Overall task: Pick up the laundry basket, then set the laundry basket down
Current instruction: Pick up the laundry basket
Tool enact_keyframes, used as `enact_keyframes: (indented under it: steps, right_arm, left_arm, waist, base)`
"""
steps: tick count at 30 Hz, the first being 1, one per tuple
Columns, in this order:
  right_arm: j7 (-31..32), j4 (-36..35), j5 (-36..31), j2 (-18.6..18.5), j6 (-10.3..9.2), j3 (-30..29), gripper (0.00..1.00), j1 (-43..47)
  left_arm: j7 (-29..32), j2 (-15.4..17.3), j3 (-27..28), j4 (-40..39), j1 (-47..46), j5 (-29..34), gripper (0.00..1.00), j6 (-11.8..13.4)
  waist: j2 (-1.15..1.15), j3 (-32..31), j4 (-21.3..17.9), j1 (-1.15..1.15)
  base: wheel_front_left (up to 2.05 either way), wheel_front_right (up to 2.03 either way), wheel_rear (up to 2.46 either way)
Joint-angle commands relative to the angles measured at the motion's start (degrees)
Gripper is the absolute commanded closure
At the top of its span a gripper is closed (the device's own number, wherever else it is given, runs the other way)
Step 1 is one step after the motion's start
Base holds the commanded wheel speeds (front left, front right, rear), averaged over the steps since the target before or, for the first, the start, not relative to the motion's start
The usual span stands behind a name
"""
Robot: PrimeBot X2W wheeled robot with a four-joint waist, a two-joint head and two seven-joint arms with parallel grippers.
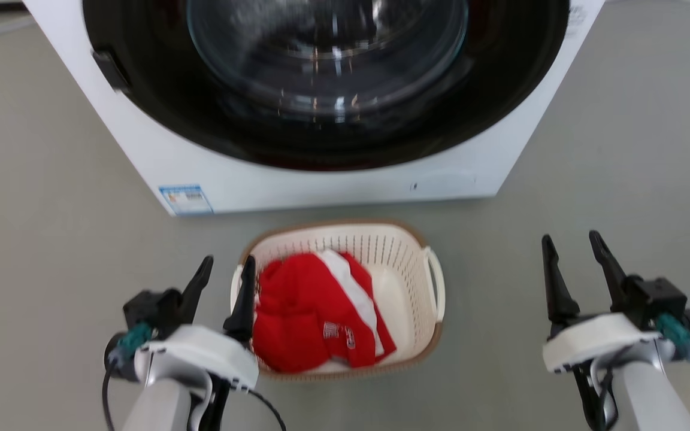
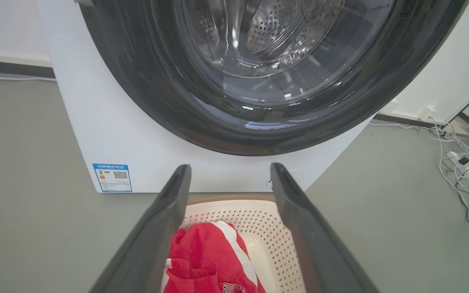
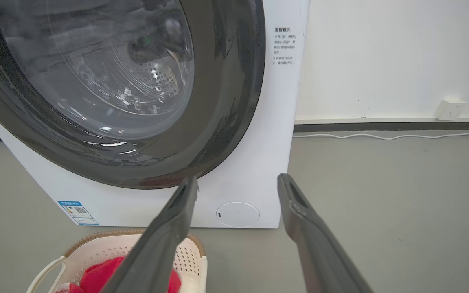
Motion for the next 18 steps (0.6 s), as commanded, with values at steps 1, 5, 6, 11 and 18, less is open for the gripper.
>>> enact_keyframes:
  steps: [1, 5, 6, 11, 18]
  right_arm:
    - [-0.80, 0.58, 0.64, -0.17, 0.40, 1.19, 0.00, -2.78]
    - [-0.80, 6.64, 0.53, -0.16, 0.40, 1.40, 0.00, -7.71]
    - [-0.80, 8.38, 0.51, -0.16, 0.40, 1.52, 0.00, -9.04]
    - [-0.80, 17.81, 0.23, -0.16, 0.40, 2.84, 0.00, -16.08]
    - [-0.80, 26.49, 1.02, -0.16, 0.40, 5.31, 0.00, -23.79]
  left_arm:
    - [-0.35, 0.67, 1.22, 0.63, -3.56, 0.04, 0.00, -0.34]
    - [-0.35, 0.67, 0.38, 6.94, -9.36, 0.41, 0.00, 0.01]
    - [-0.35, 0.67, 0.25, 8.48, -10.82, 0.34, 0.00, 0.20]
    - [-0.35, 0.67, -0.88, 16.95, -17.92, 1.15, 0.00, 2.67]
    - [-0.35, 0.67, -1.51, 26.07, -26.08, 1.41, 0.00, 5.18]
  waist:
    - [0.00, 4.08, 0.30, 0.00]
    - [0.00, 9.26, 0.70, 0.00]
    - [0.00, 10.53, 0.76, 0.00]
    - [0.00, 16.29, 0.76, 0.00]
    - [0.00, 22.38, 1.25, 0.00]
  base:
    - [0.00, 0.00, 0.00]
    - [0.00, 0.00, 0.00]
    - [0.00, 0.00, 0.00]
    - [0.00, 0.00, 0.00]
    - [0.00, 0.00, 0.00]
